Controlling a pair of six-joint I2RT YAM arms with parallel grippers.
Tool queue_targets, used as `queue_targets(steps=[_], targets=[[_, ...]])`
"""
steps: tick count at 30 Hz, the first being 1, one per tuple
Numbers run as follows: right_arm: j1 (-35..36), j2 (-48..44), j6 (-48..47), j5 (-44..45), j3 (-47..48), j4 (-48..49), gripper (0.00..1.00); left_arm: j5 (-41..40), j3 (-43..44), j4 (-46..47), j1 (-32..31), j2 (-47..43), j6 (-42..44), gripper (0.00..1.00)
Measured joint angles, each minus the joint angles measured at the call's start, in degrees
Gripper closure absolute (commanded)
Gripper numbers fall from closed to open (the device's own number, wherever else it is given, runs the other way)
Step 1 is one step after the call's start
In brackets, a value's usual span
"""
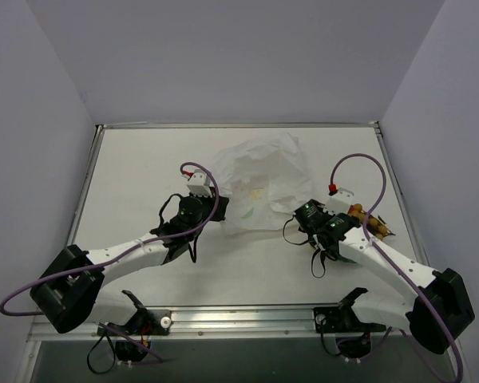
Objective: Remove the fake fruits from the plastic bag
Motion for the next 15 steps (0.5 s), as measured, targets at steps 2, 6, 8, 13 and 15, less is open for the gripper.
queue_targets(steps=[2, 6, 8, 13, 15], targets=[[0.0, -1.7, -0.31, -0.04, 0.0, -0.07, 0.11, 0.0, 0.0, 0.0, 0.0, 0.0, 0.0, 0.98], [0.04, -2.99, -0.85, -0.39, 0.13, -0.26, 0.14, 0.0, 0.0, 0.0, 0.0, 0.0, 0.0, 0.98], [0.26, -2.99, -0.92, -0.66, 0.31, -0.46, 0.14, -0.02, 0.0, 0.0, 0.0, 0.0, 0.0, 0.98], [3.34, -3.02, -0.83, -0.79, 2.93, -1.51, 0.12, -0.04, 0.0, 0.0, 0.0, 0.0, 0.02, 0.98], [6.01, -3.19, -0.9, -0.52, 5.14, -1.86, 0.11, -0.02, 0.0, -0.04, 0.0, 0.0, 0.04, 0.98]])
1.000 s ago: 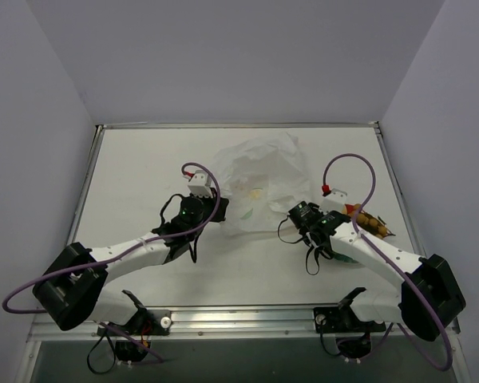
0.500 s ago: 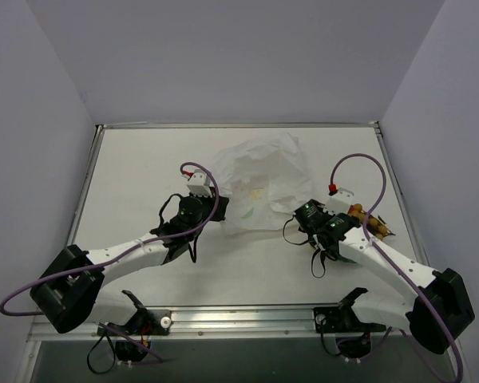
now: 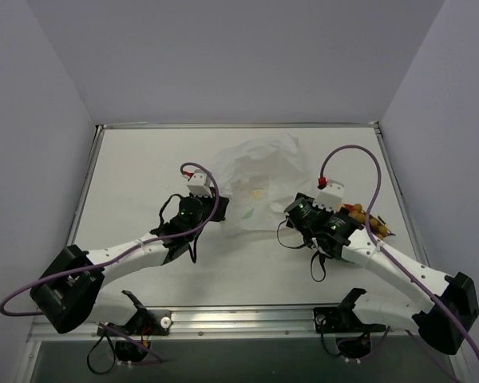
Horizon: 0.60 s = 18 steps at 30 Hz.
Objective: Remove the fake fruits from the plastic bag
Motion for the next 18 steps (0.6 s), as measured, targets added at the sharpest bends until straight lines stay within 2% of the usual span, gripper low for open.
queue_targets(steps=[3, 5, 7, 8, 10, 11, 12, 14, 16, 18], targets=[[4.9, -1.07, -0.81, 1.05, 4.74, -0.2, 0.11, 0.04, 0.0, -0.07, 0.0, 0.0, 0.0, 0.94], [8.15, -2.49, -1.9, 2.47, 8.02, -0.13, 0.14, 0.07, 0.02, -0.09, 0.0, 0.0, 0.17, 0.81], [11.39, -4.59, -3.26, 4.57, 11.19, -0.24, 0.22, 0.09, 0.22, -0.48, 0.0, 0.0, 0.22, 0.66], [12.94, -5.73, -3.96, 5.6, 12.76, -0.24, 0.36, 0.11, 0.48, -0.9, 0.0, 0.0, 0.2, 0.48], [15.61, -8.22, -5.53, 7.74, 15.69, -0.2, 0.63, 0.09, 1.75, -2.71, 0.0, 0.0, 0.13, 0.33], [16.68, -9.42, -6.34, 8.63, 16.98, -0.15, 0.83, 0.07, 2.75, -3.69, 0.0, -0.02, 0.0, 0.27], [17.38, -10.6, -7.43, 9.42, 18.18, -0.04, 0.89, 0.07, 3.98, -4.72, 0.0, -0.15, -0.11, 0.16], [18.18, -13.44, -9.4, 10.69, 19.82, 1.11, 0.93, 0.02, 6.86, -7.17, 0.0, -0.96, -0.31, 0.07], [18.18, -15.98, -11.58, 11.26, 20.39, 2.16, 0.93, -0.22, 9.6, -9.7, 0.0, -2.49, -0.42, 0.06], [18.18, -18.08, -13.79, 11.61, 20.57, 2.95, 0.86, -0.66, 12.2, -12.79, 0.0, -4.55, -0.48, 0.06]])
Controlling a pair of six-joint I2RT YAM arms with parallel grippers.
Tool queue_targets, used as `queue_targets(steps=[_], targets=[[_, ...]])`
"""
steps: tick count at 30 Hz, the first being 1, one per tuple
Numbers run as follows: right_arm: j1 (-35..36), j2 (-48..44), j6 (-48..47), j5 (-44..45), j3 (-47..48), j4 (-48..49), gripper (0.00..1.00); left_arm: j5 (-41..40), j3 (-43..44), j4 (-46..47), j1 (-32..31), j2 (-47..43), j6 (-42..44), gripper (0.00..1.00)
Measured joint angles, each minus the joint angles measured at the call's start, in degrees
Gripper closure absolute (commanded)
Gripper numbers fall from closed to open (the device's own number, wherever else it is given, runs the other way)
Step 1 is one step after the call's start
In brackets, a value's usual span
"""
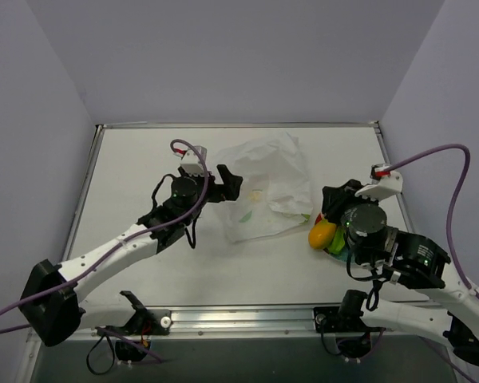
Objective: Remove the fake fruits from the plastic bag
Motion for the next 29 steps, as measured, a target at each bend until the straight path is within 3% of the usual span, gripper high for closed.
queue_targets(steps=[4, 6, 7, 8, 16, 21, 29], targets=[[0.0, -2.75, -3.93, 0.52, 0.66, 1.68, 0.55, -1.53, 4.5, -7.17, 0.0, -4.96, 0.33, 0.06], [0.0, -3.26, -5.22, 0.79, 0.76, 2.43, 0.3, -2.25, 5.81, -11.54, 0.0, -8.31, 0.98, 0.06], [0.0, -3.67, -5.84, 1.11, 0.74, 2.47, 0.11, -2.47, 6.56, -14.36, 0.0, -10.08, 1.42, 0.06], [0.02, -4.28, -6.08, 1.66, 0.72, 2.51, 0.03, -2.58, 7.65, -18.34, 0.0, -12.09, 1.97, 0.06], [0.31, -16.46, -5.03, 7.26, -3.06, 3.15, 0.0, -4.24, 13.55, -42.75, 0.0, -27.91, 4.96, 0.06], [0.35, -19.1, -3.74, 9.27, -6.1, 3.26, 0.0, -5.84, 13.44, -47.43, 0.0, -37.53, 6.21, 0.06], [0.35, -10.47, -3.63, 9.07, -7.08, 3.3, 0.0, -5.55, 12.55, -48.04, 0.0, -31.98, 7.8, 0.06]])
